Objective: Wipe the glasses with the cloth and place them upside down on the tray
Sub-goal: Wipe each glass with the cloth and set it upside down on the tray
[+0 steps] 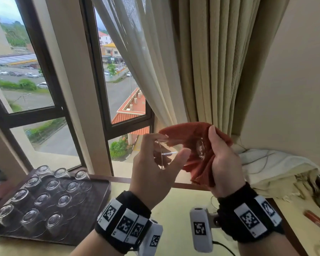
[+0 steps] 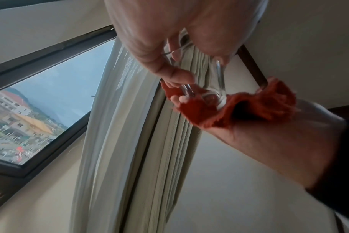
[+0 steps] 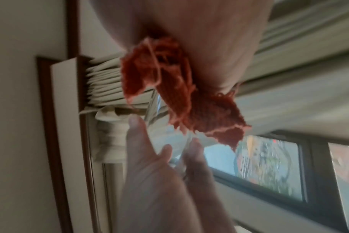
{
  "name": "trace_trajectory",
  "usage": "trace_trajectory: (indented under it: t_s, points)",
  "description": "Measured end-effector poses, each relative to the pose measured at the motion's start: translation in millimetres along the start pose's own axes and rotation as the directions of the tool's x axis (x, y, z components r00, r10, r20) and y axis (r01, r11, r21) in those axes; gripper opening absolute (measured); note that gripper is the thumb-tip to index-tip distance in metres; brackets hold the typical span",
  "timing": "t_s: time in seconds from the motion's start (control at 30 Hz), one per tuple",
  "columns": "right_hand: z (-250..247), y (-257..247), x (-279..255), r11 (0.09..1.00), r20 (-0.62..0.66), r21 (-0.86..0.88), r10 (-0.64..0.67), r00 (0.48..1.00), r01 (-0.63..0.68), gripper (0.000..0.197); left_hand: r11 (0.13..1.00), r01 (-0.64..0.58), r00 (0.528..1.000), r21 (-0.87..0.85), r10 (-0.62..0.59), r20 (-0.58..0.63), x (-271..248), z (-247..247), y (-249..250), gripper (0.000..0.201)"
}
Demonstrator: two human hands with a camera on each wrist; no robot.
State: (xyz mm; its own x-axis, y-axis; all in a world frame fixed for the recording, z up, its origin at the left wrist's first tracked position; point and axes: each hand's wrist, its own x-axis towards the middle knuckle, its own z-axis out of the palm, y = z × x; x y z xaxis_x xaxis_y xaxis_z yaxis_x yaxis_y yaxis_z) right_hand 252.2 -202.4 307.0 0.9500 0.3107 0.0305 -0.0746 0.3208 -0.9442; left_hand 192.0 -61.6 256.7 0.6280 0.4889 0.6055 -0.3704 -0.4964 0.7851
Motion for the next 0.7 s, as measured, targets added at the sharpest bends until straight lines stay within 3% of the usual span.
trace_trajectory:
  t_s: [0.17, 0.27, 0.33, 0.4, 0.47, 0.53, 0.6, 0.7]
  points:
    - [1.0, 25.0, -12.9, 0.954, -0.025, 0.251, 0.175, 0.984, -0.164, 0.038, 0.988, 0.152, 0.987, -0.033, -0.154, -0.056, 9.2, 6.8, -1.3, 0.05]
    - [0.0, 43.3, -15.7, 0.959, -0.059, 0.254, 0.143, 0.988, -0.124, 0.045, 0.945, 0.32, 0.946, -0.069, -0.316, 0.064, 8.7, 11.4, 0.2, 0.059]
    - [-2.0, 46.0, -13.4, 0.991, -0.104, 0.121, 0.067, 0.992, -0.054, 0.043, 0.875, 0.472, 0.873, -0.106, -0.447, 0.193, 6.3, 12.6, -0.1, 0.059]
    - [-6.4, 43.7, -9.7, 0.998, -0.094, -0.067, -0.016, 0.995, 0.01, 0.031, 0.768, 0.629, 0.754, -0.118, -0.567, 0.332, 5.8, 13.0, -0.5, 0.062]
    - [-9.8, 40.9, -6.9, 0.971, -0.06, -0.228, -0.089, 0.994, 0.073, 0.026, 0.697, 0.712, 0.652, -0.09, -0.608, 0.454, 6.3, 13.6, -3.3, 0.072]
    - [-14.6, 42.8, -3.7, 0.925, -0.002, -0.349, -0.159, 0.987, 0.148, 0.024, 0.67, 0.738, 0.599, -0.076, -0.6, 0.53, 5.8, 14.7, -8.3, 0.07]
    - [-19.6, 46.0, -1.5, 0.9, 0.038, -0.389, -0.195, 0.98, 0.194, 0.026, 0.647, 0.752, 0.594, -0.125, -0.584, 0.553, 3.6, 15.3, -10.9, 0.066]
    - [-28.5, 45.7, -1.4, 0.882, 0.007, -0.416, -0.237, 0.971, 0.219, 0.015, 0.646, 0.733, 0.657, -0.213, -0.59, 0.47, 1.9, 13.7, -15.6, 0.074]
